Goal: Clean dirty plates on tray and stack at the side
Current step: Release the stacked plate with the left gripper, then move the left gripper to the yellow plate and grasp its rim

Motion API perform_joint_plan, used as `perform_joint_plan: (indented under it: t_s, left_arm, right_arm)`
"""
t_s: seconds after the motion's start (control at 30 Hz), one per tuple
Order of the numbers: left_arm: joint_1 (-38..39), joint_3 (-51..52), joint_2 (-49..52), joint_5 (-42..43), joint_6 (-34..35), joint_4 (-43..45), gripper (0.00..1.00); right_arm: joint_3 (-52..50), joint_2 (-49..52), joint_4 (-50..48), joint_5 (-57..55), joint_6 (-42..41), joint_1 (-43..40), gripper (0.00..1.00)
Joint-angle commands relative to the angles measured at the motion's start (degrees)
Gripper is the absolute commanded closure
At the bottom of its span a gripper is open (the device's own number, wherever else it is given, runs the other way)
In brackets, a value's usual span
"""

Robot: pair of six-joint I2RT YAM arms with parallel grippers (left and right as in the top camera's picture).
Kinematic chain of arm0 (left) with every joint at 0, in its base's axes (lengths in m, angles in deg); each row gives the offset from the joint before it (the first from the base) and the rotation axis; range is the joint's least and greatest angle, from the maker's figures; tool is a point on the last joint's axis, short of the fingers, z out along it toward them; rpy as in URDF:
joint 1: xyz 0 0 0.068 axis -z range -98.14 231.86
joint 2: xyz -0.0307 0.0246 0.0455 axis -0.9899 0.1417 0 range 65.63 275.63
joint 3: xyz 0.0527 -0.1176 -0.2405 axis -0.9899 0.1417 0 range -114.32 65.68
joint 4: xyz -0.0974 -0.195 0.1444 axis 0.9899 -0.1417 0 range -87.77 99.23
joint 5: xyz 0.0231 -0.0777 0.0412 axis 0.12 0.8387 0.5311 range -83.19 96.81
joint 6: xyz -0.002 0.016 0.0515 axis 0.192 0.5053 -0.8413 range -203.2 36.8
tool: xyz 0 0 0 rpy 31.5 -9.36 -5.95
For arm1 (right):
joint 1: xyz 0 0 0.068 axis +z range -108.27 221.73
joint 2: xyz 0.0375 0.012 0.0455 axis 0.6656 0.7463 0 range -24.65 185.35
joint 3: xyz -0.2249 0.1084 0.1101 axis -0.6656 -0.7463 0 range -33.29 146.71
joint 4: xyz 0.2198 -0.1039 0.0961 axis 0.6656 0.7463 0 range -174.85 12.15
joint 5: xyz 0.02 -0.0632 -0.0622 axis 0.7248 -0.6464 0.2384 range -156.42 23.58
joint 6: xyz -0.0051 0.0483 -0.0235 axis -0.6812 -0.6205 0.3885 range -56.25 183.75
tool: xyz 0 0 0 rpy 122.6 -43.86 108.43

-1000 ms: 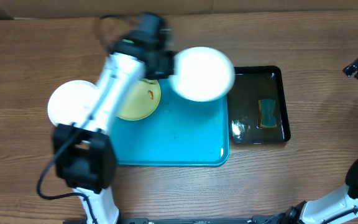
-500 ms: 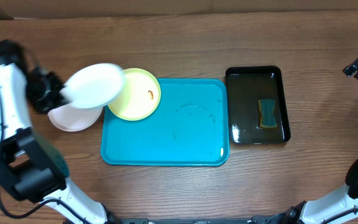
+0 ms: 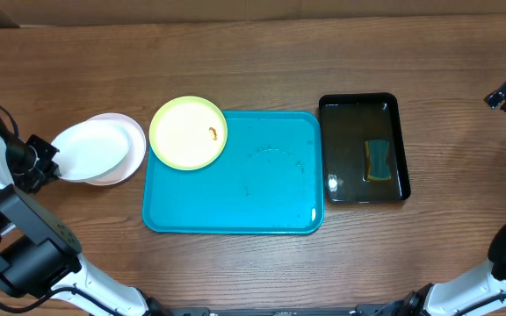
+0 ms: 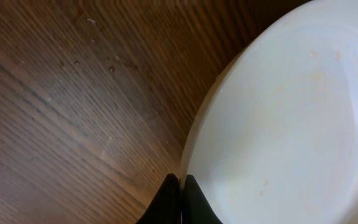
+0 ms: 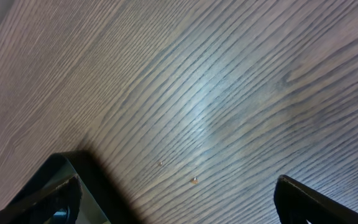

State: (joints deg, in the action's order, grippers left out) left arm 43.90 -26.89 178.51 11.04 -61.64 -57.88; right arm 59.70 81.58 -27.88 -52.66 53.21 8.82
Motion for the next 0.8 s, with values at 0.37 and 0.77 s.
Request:
perform_joint_plan:
  t_s: [0.37, 0.77]
  left_arm:
    - [4.85, -5.73, -0.2, 15.91, -4.35, -4.28, 0.51]
    - [23.02, -6.82, -0.28, 5.88, -7.04, -2.51, 0.57]
  right_arm:
    - [0.83, -0.72, -0.28, 0.46, -0.39, 0.11, 0.0]
    - [0.83, -0.72, -0.28, 0.46, -0.39, 0.11, 0.0]
